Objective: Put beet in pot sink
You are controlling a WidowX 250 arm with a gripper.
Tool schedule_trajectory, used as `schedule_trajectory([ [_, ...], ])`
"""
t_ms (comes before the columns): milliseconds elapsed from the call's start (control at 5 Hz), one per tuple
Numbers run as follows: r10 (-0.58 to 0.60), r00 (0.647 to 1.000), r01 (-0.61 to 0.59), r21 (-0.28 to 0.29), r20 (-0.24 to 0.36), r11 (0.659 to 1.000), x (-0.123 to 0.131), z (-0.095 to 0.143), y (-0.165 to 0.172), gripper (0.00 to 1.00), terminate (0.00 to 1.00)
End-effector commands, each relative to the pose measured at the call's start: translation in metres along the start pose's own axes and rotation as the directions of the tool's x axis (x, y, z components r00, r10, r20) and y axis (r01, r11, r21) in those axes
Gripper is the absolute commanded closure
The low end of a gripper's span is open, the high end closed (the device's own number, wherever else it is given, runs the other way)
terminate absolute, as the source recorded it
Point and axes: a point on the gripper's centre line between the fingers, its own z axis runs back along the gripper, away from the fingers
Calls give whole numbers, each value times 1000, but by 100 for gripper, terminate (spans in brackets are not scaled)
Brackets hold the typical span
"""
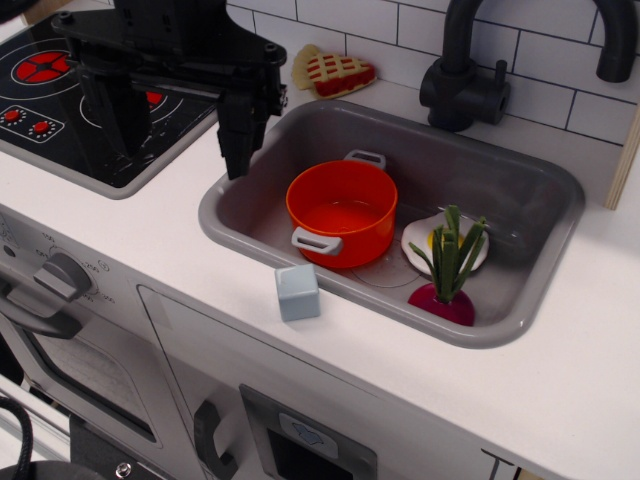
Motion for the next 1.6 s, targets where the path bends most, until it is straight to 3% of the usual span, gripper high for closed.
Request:
schedule_trajectory([
  [0,0,1000,0,0,0,1000,0,0,0,0,0],
  [200,30,999,-30,4,13,1000,20,-16,-27,0,0],
  [400,41,999,-40,-26,14,999,40,-25,-54,0,0],
  [600,36,998,-31,-88,56,996,52,-40,-89,0,0],
  [800,18,998,-10,-131,63,991,52,-53,-115,0,0],
  [1000,17,998,-5,-214,56,977,51,-65,-131,0,0],
  [1200,41,998,-30,-197,51,980,66,-70,-146,0,0],
  [1400,40,997,-29,-137,71,990,68,-86,-148,0,0],
])
